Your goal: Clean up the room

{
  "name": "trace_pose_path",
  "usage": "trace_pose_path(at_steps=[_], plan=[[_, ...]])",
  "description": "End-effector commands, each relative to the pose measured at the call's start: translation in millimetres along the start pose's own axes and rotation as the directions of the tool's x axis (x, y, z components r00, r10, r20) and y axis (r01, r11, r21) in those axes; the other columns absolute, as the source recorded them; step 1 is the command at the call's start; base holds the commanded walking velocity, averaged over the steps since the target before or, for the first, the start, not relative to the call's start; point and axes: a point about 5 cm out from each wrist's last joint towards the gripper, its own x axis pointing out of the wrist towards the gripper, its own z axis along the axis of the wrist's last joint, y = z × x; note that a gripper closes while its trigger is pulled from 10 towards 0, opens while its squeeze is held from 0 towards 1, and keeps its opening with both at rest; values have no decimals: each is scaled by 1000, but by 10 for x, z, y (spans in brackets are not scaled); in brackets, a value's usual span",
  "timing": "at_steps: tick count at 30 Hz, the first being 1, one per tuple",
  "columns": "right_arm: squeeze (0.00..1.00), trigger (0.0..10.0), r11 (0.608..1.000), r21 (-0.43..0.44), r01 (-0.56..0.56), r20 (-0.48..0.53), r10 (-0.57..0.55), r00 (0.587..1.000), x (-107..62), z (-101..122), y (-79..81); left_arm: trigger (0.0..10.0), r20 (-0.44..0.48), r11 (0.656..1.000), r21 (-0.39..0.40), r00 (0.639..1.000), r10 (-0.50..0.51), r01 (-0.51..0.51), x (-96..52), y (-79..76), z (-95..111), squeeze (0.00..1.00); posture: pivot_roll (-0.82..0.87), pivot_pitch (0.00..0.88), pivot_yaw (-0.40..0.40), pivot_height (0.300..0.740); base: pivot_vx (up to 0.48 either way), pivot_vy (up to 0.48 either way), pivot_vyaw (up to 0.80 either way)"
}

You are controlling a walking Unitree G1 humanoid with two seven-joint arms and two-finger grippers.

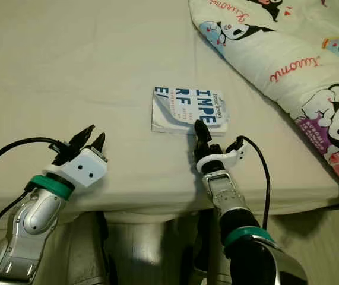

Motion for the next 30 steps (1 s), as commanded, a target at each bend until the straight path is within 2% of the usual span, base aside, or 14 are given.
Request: trace_pose_path(at_steps=[1,2,4,5,7,16,17,18,19,24,25,26,27,30], plan=[[0,10000,992,82,95,-83,-88,993,-51,-376,-49,10000,6,999,21,999,-44,44,-34,-27,29,0,337,347,-44,509,0,0,0],[0,10000,992,82,95,-83,-88,993,-51,-376,-49,10000,6,999,21,999,-44,44,-34,-27,29,0,337,347,-44,509,0,0,0],[0,10000,990,74,121,-55,-117,992,-10,-353,-19,10000,31,990,2,989,-142,142,-50,-94,90,0,366,354,-41,509,0,0,0],[0,10000,990,74,121,-55,-117,992,-10,-353,-19,10000,31,990,2,989,-142,142,-50,-94,90,0,366,354,-41,509,0,0,0],[0,10000,985,86,153,-6,-153,988,21,-269,-17,10000,59,969,-51,970,-238,241,-77,-165,189,0,379,355,-37,509,0,0,0],[0,10000,972,104,212,56,-218,974,41,-191,-29,10000,92,941,-102,945,-313,322,-163,-319,371,0,415,370,-28,509,0,0,0],[0,6157,971,106,215,58,-222,973,54,-201,-8,10000,93,939,-108,944,-318,327,-177,-335,392,0,425,372,-29,509,0,0,0],[0,4471,970,107,218,63,-225,972,66,-204,12,10000,91,938,-111,943,-320,328,-188,-342,401,0,425,372,-29,509,0,0,0],[0,3569,969,114,218,71,-227,971,81,-193,32,10000,87,938,-113,944,-319,328,-197,-345,407,0,434,373,-31,509,0,0,0],[0,3176,969,123,215,93,-227,969,123,-143,87,10000,70,938,-121,946,-317,324,-223,-323,424,0,450,380,-34,509,0,0,0],[0,471,969,125,213,99,-226,969,141,-125,111,10000,64,940,-122,947,-314,320,-237,-315,425,0,456,382,-36,509,0,0,0],[0,471,969,127,213,103,-226,969,153,-114,128,10000,58,940,-124,948,-313,318,-247,-310,428,0,456,382,-36,509,0,0,0],[0,0,969,128,213,108,-227,968,167,-99,148,10000,52,940,-126,949,-312,316,-264,-311,430,0,461,384,-40,509,0,0,0],[0,0,970,127,209,116,-224,968,184,-78,173,10000,43,940,-129,949,-312,315,-287,-315,438,0,459,384,-43,509,0,0,0]])
